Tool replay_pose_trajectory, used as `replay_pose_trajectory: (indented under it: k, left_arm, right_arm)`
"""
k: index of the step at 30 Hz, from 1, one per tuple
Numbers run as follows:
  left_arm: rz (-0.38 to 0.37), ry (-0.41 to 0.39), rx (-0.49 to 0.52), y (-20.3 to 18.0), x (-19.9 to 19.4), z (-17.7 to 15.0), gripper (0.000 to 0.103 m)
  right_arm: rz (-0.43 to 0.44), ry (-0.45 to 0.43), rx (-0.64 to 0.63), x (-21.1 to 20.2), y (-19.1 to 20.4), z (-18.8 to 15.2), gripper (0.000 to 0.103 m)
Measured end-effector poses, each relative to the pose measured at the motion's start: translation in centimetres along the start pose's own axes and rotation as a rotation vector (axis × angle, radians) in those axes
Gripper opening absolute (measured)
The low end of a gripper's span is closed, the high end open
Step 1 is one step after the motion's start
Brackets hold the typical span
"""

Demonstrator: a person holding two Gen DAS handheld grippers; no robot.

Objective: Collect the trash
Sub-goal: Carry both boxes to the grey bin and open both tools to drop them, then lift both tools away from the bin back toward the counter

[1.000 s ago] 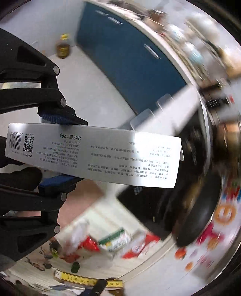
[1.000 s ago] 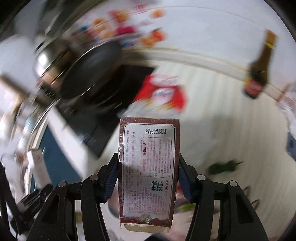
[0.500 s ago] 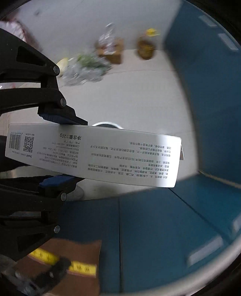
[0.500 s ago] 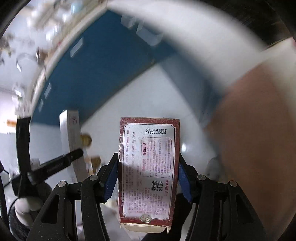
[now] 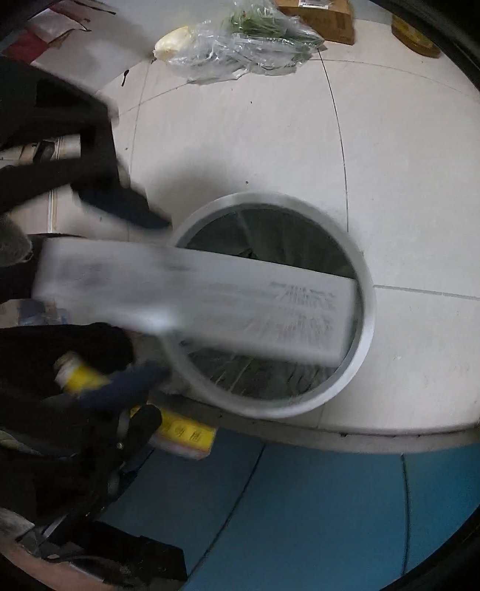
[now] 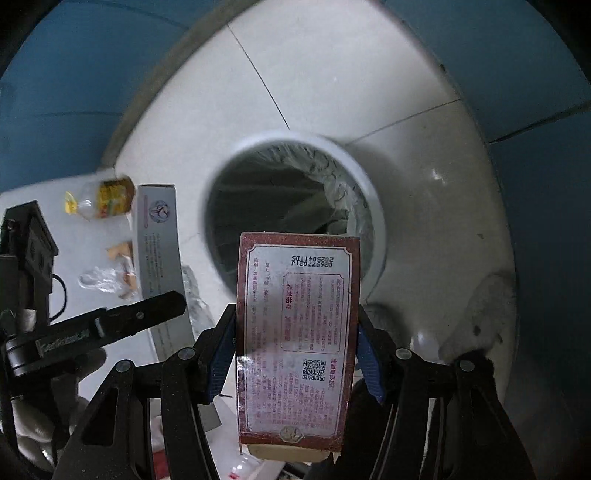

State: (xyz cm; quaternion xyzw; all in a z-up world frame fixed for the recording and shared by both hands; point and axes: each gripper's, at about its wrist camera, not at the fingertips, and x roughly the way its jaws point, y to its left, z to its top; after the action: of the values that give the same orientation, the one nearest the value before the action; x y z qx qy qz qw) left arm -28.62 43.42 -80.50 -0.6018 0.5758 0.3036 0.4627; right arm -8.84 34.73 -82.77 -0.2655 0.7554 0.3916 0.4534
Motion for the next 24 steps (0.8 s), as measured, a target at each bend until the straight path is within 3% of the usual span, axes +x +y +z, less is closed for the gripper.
replay_pose_trajectory:
  k: [1,3,6,8,15,24]
  left_arm:
    - [0.001,-0.013,-0.008,0.5,-0.1,-0.1,0.096]
    - [-0.010,-0.027,-0.017,0.9,-0.7,-0.6,0.098]
    - [0.046,-0.101,-0.011,1.4,-3.0,-2.2,0.098]
    - [0.130,-0.189,0.010,-0.3,-5.6,-3.9,0.098]
    - [0.317,-0.405,0.037,-2.1,-15.0,-10.6,0.098]
    - [0.302,-0.565,0.092,-6.0,-27.7,-19.2,0.098]
  right_arm:
    - [-0.017,0.005,-0.005,0.8,0.1,0.0,0.075]
    - [-0.037,0.003,-0.004,1.5,-0.4,0.1,0.088]
    - [-0.078,-0.020,-0.017,0.7,-0.9,0.0,0.091]
    - [-0.124,-0.046,-0.044,-0.6,-0.4,-0.5,0.103]
    - [-0.302,-0.175,-0.179,-9.3,4.1,-4.7,0.103]
    - [-0.347,-0.317,-0.252,-24.8,10.2,-13.0,0.103]
